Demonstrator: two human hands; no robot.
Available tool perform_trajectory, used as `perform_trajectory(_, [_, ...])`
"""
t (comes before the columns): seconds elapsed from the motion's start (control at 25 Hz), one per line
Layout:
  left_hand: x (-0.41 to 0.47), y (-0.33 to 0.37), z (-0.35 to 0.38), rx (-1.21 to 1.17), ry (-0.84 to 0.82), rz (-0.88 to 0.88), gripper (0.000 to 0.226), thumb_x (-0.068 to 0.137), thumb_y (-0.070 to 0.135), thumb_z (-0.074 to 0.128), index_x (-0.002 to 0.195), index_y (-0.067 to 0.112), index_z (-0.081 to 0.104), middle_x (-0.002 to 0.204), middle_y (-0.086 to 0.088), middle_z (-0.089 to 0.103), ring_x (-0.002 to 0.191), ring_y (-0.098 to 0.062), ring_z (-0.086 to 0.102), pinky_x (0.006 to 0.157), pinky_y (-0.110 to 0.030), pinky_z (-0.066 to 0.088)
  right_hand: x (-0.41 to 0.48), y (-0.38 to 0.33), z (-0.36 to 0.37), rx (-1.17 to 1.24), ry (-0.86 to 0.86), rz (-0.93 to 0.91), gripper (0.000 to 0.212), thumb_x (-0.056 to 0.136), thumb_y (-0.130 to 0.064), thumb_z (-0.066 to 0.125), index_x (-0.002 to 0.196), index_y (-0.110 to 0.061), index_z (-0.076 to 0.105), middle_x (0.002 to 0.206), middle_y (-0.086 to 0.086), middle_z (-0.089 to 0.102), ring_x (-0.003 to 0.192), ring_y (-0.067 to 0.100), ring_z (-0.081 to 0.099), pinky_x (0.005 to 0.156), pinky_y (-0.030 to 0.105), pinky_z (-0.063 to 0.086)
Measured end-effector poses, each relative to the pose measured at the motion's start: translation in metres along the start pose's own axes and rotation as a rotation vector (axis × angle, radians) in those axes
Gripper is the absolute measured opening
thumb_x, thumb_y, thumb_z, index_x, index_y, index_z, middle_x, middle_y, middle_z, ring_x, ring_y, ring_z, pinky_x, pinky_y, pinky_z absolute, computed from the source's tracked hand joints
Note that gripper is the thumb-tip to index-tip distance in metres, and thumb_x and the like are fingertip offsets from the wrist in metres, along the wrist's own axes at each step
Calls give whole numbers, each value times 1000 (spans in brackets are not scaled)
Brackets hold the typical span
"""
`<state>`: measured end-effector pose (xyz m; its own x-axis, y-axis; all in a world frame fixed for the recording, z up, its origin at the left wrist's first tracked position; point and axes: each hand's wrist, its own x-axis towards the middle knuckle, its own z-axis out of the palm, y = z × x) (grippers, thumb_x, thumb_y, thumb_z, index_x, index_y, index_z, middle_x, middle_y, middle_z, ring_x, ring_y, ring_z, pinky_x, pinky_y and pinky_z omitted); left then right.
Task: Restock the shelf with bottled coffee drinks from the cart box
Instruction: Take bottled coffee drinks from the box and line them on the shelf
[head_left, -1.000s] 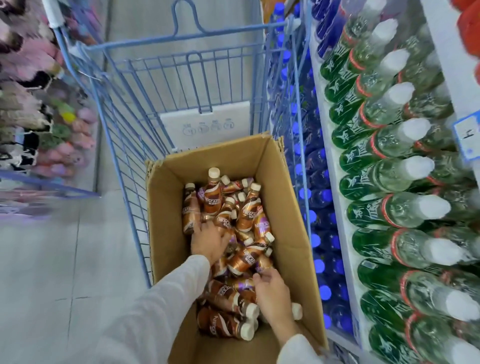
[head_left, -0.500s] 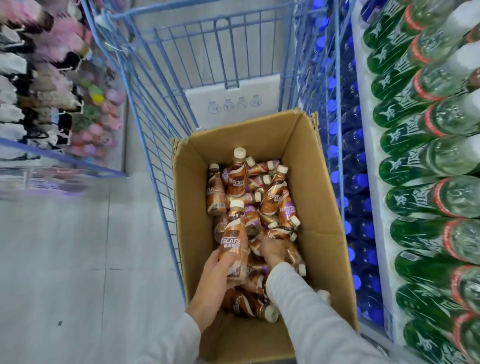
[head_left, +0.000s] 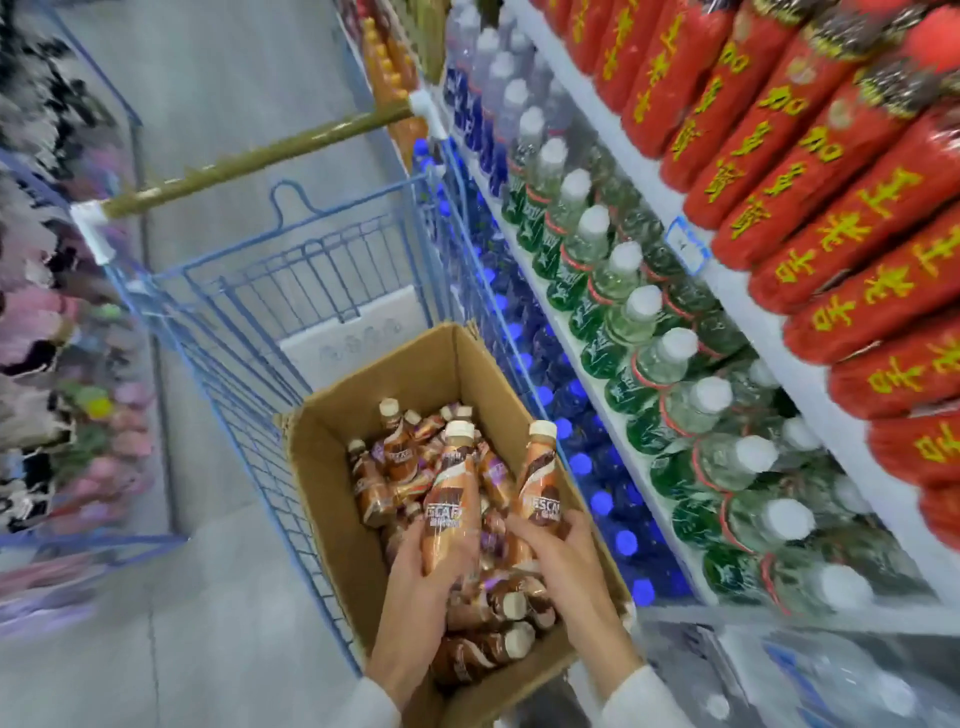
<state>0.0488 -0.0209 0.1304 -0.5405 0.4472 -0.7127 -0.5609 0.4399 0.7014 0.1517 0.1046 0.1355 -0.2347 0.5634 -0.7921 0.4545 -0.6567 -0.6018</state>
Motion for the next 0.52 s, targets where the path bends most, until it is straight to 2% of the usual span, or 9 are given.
perform_trajectory(0.12, [-18,21,35,19,-62,75,86,76,53,80,148,35,38,138,11,51,122,-15,56,107,-43,46,-42,-19,-40,135,85,-187,52,76,-27,86,114,-27,50,107,-6,70,90,5,67,71,20,49])
perform_trajectory(0.2, [-31,29,64,50,-174,112,75,74,48,83,140,36,48,136,5,60,113,-22,66,92,-39,54,-62,-23,-70,217,190,-284,59,70,-19,91,112,-27,50,105,-1,72,88,9,70,77,25,52])
perform_trajectory(0.24, [-40,33,80,61,-212,144,62,75,39,84,131,36,56,127,4,66,107,-25,69,84,-38,56,-73,-26,-85,243,249,-328,62,66,-15,93,109,-28,50,103,0,71,86,10,71,77,27,52])
perform_trajectory(0.32, [-65,43,112,116,-276,234,41,72,29,85,106,41,65,102,10,73,96,-19,71,82,-34,55,-95,-27,-118,296,325,-413,68,60,-10,96,106,-27,50,103,1,69,81,9,71,71,25,54])
perform_trajectory(0.4, [-97,49,150,150,-359,322,43,63,27,86,100,30,65,89,8,73,83,-10,69,74,-23,54,-122,-24,-159,343,355,-494,66,60,-4,95,109,-23,55,102,4,72,77,8,71,63,20,54])
perform_trajectory(0.52, [-143,48,201,147,-513,374,64,49,26,86,107,15,59,87,-5,73,72,-14,68,62,-26,54,-167,-18,-216,378,367,-574,49,67,1,89,106,-17,66,89,0,78,76,11,72,62,20,55])
